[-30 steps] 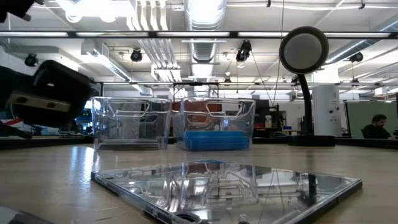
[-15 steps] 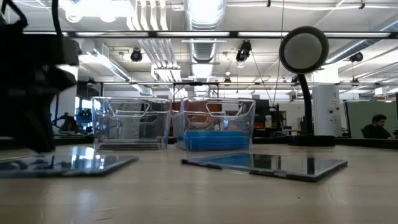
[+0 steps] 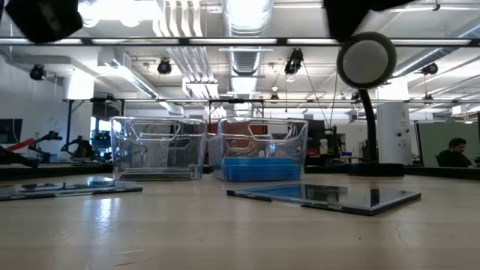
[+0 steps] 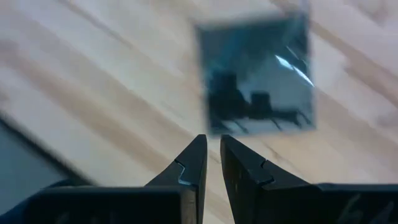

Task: Pick & place jewel cases by type
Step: Put the black CD case into the left transparent bin

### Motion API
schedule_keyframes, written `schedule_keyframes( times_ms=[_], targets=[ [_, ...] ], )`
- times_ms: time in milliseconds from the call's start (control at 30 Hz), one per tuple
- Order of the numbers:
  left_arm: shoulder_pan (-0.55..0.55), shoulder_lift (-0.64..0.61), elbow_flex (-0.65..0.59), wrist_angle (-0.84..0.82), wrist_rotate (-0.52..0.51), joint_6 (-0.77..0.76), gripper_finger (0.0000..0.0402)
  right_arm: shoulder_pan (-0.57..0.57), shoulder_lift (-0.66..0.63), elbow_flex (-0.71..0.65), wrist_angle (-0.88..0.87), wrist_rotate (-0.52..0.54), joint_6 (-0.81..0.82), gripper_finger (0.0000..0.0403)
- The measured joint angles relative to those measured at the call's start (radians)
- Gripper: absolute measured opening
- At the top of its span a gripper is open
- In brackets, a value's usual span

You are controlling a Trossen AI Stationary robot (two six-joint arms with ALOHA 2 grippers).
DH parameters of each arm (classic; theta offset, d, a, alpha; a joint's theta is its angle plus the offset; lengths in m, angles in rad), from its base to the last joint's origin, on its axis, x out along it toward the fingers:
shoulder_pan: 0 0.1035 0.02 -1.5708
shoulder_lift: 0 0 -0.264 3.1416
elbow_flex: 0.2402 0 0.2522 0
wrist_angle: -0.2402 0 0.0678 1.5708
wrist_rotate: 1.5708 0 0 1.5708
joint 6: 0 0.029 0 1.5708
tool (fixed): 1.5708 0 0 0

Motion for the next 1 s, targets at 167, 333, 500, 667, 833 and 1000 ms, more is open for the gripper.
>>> schedule_keyframes(
  times_ms=[167, 333, 500, 667, 833, 1000],
  targets=[
    [0.033, 0.089, -0.001, 0.283, 0.050, 0.146, 0.0003, 0.025, -0.056, -0.202, 0.085, -0.130, 0.217, 0.0042],
    [0.182, 0.196, 0.021, 0.289, 0.252, 0.204, 0.0003, 0.102, -0.150, -0.411, 0.316, -0.021, 0.674, 0.0043],
    [0.404, 0.273, 0.024, 0.312, 0.399, 0.281, 0.0004, 0.161, -0.169, -0.528, 0.496, 0.071, 0.861, 0.0046],
    [0.539, 0.309, 0.051, 0.320, 0.506, 0.354, 0.0048, 0.159, -0.166, -0.557, 0.508, 0.053, 0.859, 0.0088],
    [0.640, 0.401, 0.120, 0.327, 0.644, 0.357, 0.0128, 0.177, -0.183, -0.598, 0.569, 0.008, 0.843, 0.0163],
    [0.675, 0.575, 0.224, 0.320, 0.752, 0.341, 0.0172, 0.202, -0.190, -0.672, 0.632, 0.008, 0.879, 0.0221]
  ],
)
